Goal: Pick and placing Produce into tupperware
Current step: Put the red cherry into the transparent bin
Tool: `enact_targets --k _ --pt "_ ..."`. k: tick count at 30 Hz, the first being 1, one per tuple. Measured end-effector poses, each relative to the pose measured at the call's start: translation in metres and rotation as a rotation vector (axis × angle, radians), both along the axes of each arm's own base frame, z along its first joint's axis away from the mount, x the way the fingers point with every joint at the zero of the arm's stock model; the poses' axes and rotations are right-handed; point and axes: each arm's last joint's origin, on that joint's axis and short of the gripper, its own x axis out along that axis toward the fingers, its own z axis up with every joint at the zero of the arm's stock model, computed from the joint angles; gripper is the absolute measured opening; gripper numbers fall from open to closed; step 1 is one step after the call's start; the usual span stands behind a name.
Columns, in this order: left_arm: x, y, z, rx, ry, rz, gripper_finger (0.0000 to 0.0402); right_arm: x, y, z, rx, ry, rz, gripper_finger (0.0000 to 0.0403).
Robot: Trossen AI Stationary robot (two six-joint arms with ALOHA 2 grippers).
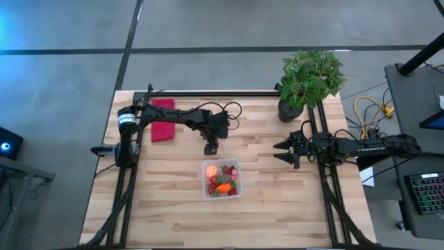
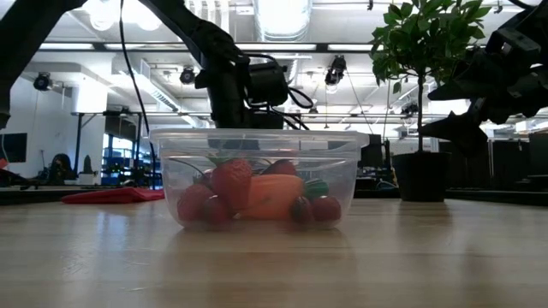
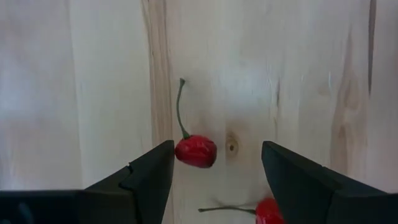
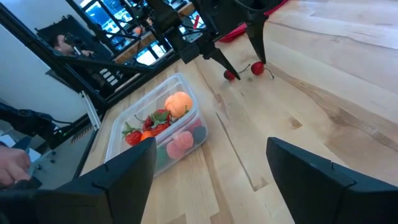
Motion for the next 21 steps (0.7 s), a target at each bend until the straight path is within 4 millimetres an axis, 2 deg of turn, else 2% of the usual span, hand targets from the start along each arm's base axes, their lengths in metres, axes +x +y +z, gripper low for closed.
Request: enact_targets --k 5,15,21 --pt "0.0006 0.0003 -0.0016 0.004 -0.016 0.001 0.0222 0.0000 0.0000 0.0000 0.000 0.000 0.000 0.0294" --pt "0.0009 0.0014 -0.0025 0.037 -0.020 0.011 0.0151 0.0000 0.0000 -0.0001 0.000 0.000 0.000 0.0295" --pt "0.0004 0.0043 -0.0079 0.065 -0.010 0.028 0.0133 0.0000 0.0000 0.0001 0.000 -0.001 0.000 0.0295"
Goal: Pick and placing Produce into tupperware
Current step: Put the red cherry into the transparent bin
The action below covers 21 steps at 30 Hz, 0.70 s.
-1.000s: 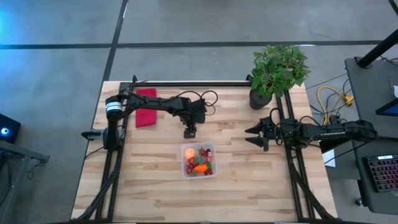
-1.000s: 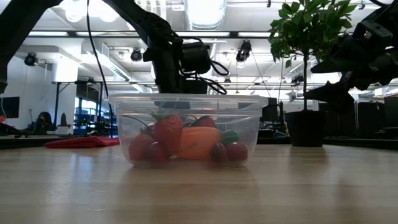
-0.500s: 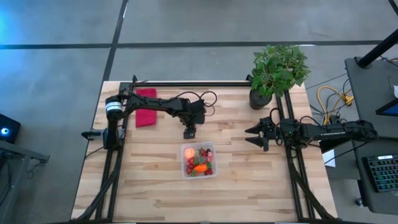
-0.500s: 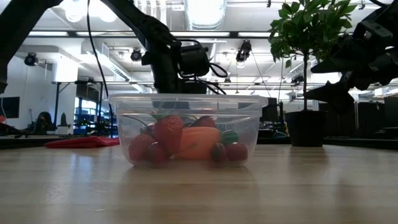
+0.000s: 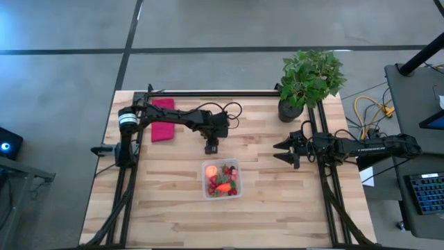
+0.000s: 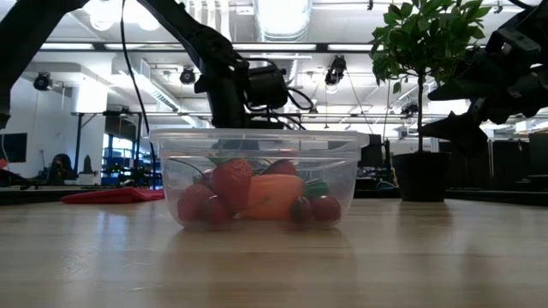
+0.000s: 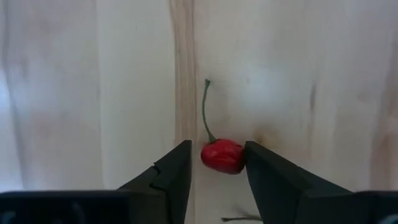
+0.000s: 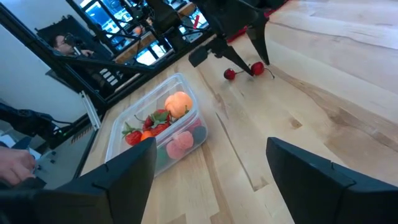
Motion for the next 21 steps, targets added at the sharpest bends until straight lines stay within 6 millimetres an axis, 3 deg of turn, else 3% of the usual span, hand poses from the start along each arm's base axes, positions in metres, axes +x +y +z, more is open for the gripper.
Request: enact_targets --k 7,15,21 --pt "0.0018 0.0011 -0.0105 -0.013 0.030 0.008 0.0132 0.0000 0.0000 0.0000 0.000 0.000 0.000 0.0292" --pt "0.0023 0.0022 -0.0039 -0.009 0.015 0.004 0.0129 0.0000 0.0000 -0.0001 0.000 0.000 0.000 0.0297" --pt "0.0027 0.0031 -0.0028 -0.010 0.007 0.010 0.0085 0.0000 0.0000 0.0000 0.000 0.000 0.000 0.0291"
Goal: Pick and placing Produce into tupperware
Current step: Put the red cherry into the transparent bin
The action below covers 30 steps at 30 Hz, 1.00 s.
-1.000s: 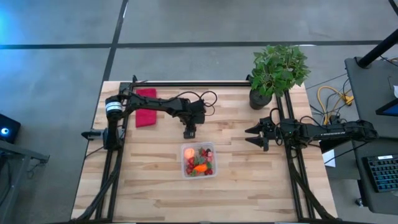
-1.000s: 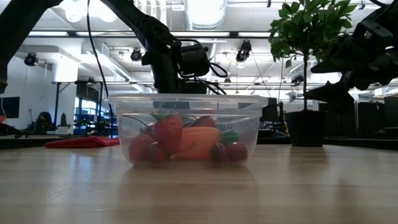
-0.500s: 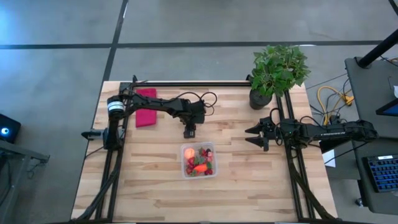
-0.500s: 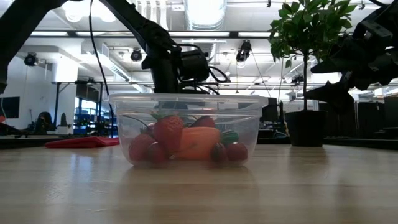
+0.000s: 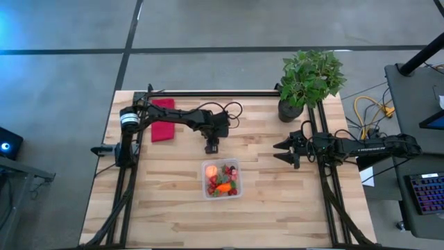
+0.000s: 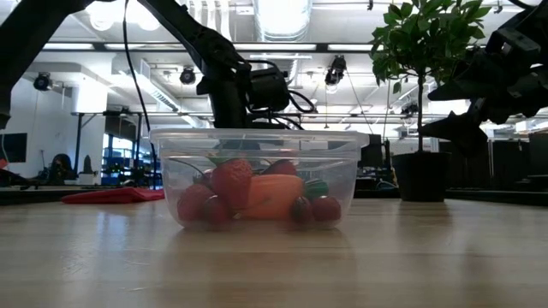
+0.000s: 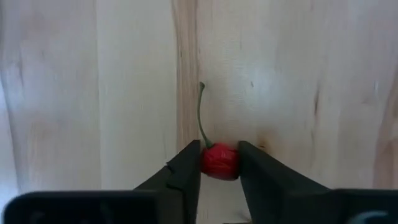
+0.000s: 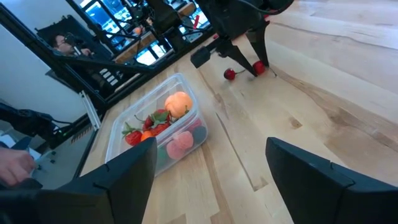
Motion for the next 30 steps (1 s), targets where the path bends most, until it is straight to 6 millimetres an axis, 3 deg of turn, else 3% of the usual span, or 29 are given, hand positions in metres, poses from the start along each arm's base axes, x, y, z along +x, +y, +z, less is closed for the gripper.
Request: enact_targets --k 4,8,12,18,21,30 --pt "-0.001 -0.001 0.005 -0.001 -0.004 0.001 0.0055 0.000 0.000 0.000 0.000 0.000 0.000 0.0291" --pt "-0.004 -0.003 0.023 -0.010 -0.016 0.029 0.0049 0.000 0.000 0.000 0.000 0.000 0.000 0.0295" --pt "-0.014 -0.013 0.057 -0.039 -0.081 0.080 0.0047 0.000 0.000 0.000 0.000 0.001 0.000 0.0297" --pt "-0.034 -0.045 0.111 -0.208 -0.255 0.050 0.0049 0.000 0.000 0.000 0.000 0.000 0.000 0.0290" --pt "-0.038 -0.062 0.115 -0.252 -0.255 0.071 0.0064 0.000 0.000 0.000 0.000 0.000 0.000 0.0292" --pt "-0.029 -0.120 0.102 -0.376 -0.182 0.123 0.0129 0.000 0.000 0.000 0.000 0.001 0.000 0.0295"
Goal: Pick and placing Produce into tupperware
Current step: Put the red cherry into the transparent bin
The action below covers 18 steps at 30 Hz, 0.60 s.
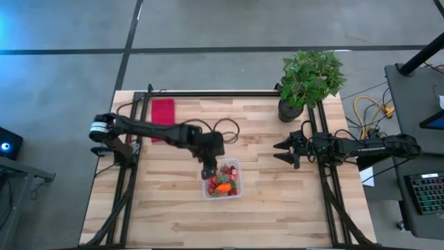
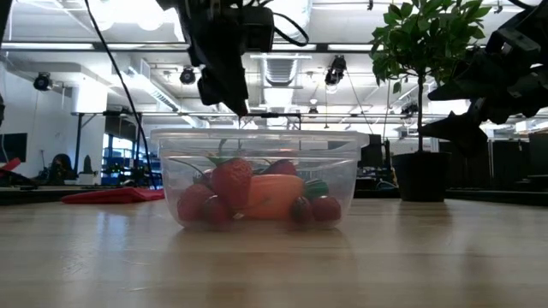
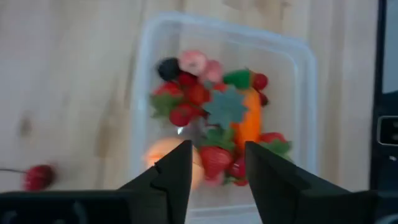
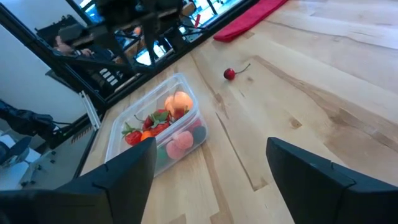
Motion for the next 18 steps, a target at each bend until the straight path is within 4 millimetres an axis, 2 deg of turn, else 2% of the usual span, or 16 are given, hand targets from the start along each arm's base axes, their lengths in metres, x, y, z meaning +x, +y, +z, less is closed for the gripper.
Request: enact_targets --k 4,8,12,16,18 --pt "0.001 -0.008 -0.003 -0.009 0.019 -0.003 0.0149 0.000 0.000 0.000 0.000 0.000 0.000 0.0290" --pt "-0.003 0.000 -0.001 0.101 0.040 0.074 0.0161 0.000 0.000 0.000 0.000 0.000 0.000 0.0293" --pt "-0.016 0.031 0.002 0.186 0.169 0.352 0.0162 0.000 0.000 0.000 0.000 0.000 0.000 0.0297" --pt "-0.027 0.067 -0.010 0.048 0.285 0.666 0.0163 0.000 0.000 0.000 0.000 0.000 0.000 0.0295" --pt "-0.030 0.079 -0.018 -0.028 0.324 0.754 0.0163 0.000 0.000 0.000 0.000 0.000 0.000 0.0292"
